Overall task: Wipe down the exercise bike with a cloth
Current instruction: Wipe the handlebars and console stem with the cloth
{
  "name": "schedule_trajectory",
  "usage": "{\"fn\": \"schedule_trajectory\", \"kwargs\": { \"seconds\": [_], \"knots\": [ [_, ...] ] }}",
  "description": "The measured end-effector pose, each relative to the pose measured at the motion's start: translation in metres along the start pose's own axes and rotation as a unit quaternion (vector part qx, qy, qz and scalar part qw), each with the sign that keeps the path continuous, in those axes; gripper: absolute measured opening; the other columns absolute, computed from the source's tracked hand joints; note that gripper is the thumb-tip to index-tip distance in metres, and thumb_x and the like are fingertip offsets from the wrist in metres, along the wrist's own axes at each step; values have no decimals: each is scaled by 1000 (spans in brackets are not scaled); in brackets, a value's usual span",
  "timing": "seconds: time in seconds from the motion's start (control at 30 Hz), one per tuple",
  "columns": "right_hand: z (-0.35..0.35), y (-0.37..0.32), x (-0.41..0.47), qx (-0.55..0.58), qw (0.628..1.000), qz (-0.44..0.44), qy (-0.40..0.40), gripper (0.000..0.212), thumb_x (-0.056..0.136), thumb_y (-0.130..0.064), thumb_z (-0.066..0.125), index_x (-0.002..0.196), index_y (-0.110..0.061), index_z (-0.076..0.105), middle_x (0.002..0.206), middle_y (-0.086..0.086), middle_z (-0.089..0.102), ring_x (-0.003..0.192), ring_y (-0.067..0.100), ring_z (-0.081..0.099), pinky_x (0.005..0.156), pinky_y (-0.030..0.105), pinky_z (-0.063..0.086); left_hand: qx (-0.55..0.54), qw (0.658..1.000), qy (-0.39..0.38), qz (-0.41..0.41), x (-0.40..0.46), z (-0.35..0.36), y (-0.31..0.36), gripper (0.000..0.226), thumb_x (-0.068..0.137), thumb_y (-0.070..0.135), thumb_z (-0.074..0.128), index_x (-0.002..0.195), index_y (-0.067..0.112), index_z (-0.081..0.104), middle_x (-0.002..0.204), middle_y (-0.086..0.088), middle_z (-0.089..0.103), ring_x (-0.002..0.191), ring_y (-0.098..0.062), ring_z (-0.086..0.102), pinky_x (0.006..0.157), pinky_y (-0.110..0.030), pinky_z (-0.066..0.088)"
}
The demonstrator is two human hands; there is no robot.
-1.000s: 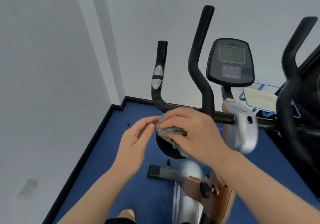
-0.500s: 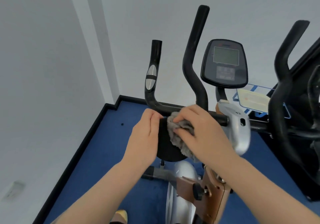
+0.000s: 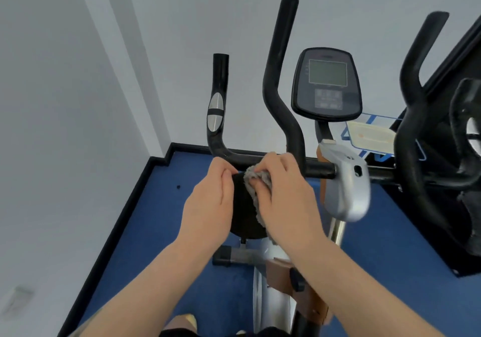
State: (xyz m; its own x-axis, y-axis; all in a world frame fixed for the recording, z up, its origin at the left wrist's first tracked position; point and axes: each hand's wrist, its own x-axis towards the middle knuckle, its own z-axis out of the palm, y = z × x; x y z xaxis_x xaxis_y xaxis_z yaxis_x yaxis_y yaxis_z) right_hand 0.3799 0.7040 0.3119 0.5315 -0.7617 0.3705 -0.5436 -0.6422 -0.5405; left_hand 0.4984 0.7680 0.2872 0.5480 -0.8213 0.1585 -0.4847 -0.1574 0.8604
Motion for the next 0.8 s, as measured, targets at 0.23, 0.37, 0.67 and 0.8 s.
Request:
{"fn": "schedule_trajectory", "kwargs": {
  "seconds": [0.23,0.37,0.67,0.8],
  "knots": [
    [-1,6,-19,41,998,12,43,17,91,-22,61,104,-15,53,107,-7,36,81,11,53,67,32,53,-6,1000,8,-8,-2,-1,1,30,100,39,24,91,29,50,72,2,58,67,-18,55,64,-54,49],
    [7,0,-14,54,995,52,63,17,93,-18,61,107,-16,51,109,-9,37,88,8,52,76,30,50,-18,1000,7,-10,-1,0,-3,27,102,33,28,90,28,51,70,0,56,65,-22,53,61,-56,47],
    [13,-1,-24,115,984,79,108,24,90,-9,62,112,-10,52,114,1,43,86,5,50,74,24,48,-20,1000,19,-1,-1,2,-5,27,103,30,29,87,36,51,78,5,57,68,-17,52,61,-48,46],
    [12,3,-45,108,988,46,106,32,85,-2,68,113,-3,54,115,11,46,90,-2,45,76,18,47,-30,999,27,2,-3,3,-3,29,105,31,31,86,40,51,78,2,57,71,-20,52,57,-42,44]
  ]
}}
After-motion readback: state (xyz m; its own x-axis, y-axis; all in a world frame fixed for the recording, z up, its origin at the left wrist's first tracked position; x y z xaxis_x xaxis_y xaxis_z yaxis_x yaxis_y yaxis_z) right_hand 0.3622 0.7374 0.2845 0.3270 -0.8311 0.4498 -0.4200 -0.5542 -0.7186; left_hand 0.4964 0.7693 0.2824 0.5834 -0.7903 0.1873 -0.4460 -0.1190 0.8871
